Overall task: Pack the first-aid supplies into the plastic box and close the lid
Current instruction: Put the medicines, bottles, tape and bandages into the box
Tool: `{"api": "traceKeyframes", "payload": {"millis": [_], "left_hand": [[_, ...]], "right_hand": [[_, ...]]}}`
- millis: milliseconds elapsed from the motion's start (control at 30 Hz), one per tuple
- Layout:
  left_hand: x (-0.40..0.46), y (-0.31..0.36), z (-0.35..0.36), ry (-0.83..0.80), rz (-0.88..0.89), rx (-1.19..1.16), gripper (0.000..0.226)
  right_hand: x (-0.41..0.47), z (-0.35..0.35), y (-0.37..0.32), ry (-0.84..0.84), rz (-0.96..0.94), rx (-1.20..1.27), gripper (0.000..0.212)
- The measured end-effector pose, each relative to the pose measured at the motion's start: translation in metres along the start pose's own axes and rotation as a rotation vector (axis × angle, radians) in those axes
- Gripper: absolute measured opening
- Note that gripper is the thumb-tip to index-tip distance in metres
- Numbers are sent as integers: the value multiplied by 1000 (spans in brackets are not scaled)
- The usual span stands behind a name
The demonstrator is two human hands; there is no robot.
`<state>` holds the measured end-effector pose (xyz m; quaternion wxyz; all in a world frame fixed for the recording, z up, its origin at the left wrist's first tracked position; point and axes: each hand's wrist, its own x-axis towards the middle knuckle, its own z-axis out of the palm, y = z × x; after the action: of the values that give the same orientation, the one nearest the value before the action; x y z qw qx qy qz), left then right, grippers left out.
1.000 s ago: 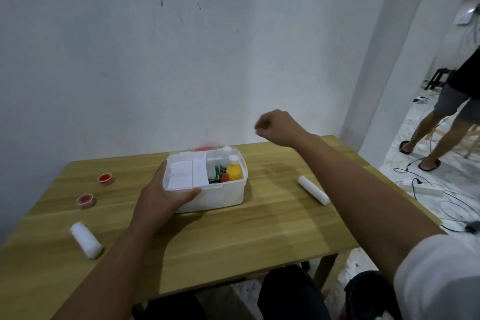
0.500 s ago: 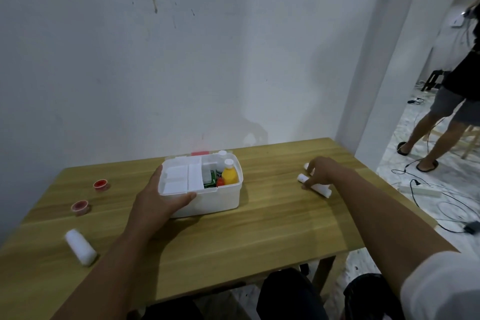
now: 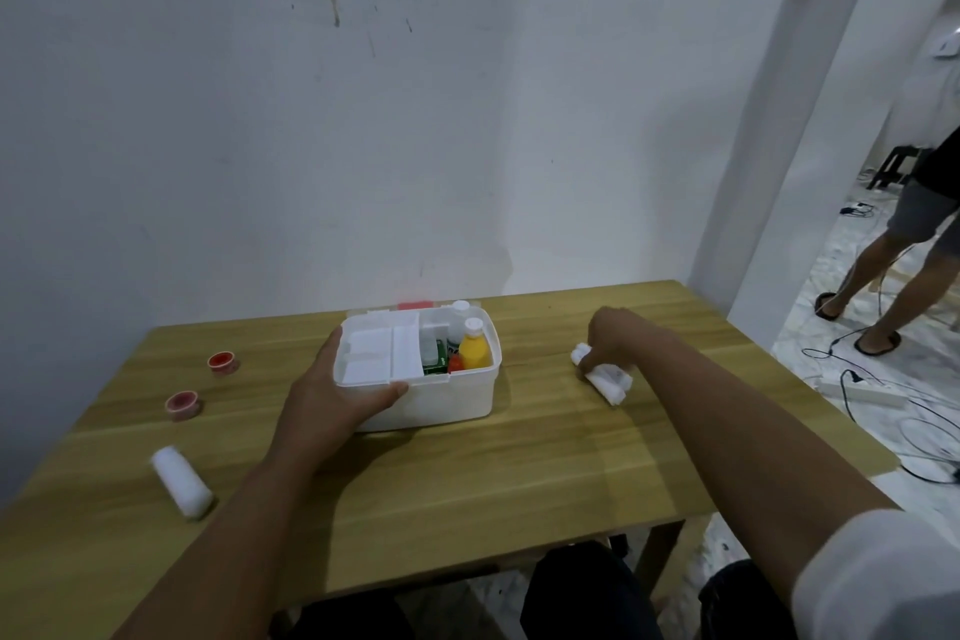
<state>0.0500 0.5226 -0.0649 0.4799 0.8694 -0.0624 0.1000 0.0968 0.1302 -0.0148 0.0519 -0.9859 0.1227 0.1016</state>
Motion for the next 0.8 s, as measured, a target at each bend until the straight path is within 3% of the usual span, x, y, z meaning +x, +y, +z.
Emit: {"api": "traceKeyframes", "payload": {"millis": [67,167,200,467,667,800], "left_hand": [[0,-1,0,-3,-1,-6,110],[0,-1,-1,-1,7,3,109],[-1,-1,-1,0,8,5,109],[-1,2,-1,3,12,-2,107],[-3,3,-1,-6,23,-32,99],[-2,1,-1,-12,15,-28,101]], "right_hand": [[-4,-11,-13,37,-63,29,45],[-12,-23,-34,49,-144,92,82],[-16,-26,-42,46,-171,137,86],[-46,-66,-103,248,-378,710,63],[-64,-27,-125,416,-350,671,61],[-75,-2,-125,502,-375,771,57]]}}
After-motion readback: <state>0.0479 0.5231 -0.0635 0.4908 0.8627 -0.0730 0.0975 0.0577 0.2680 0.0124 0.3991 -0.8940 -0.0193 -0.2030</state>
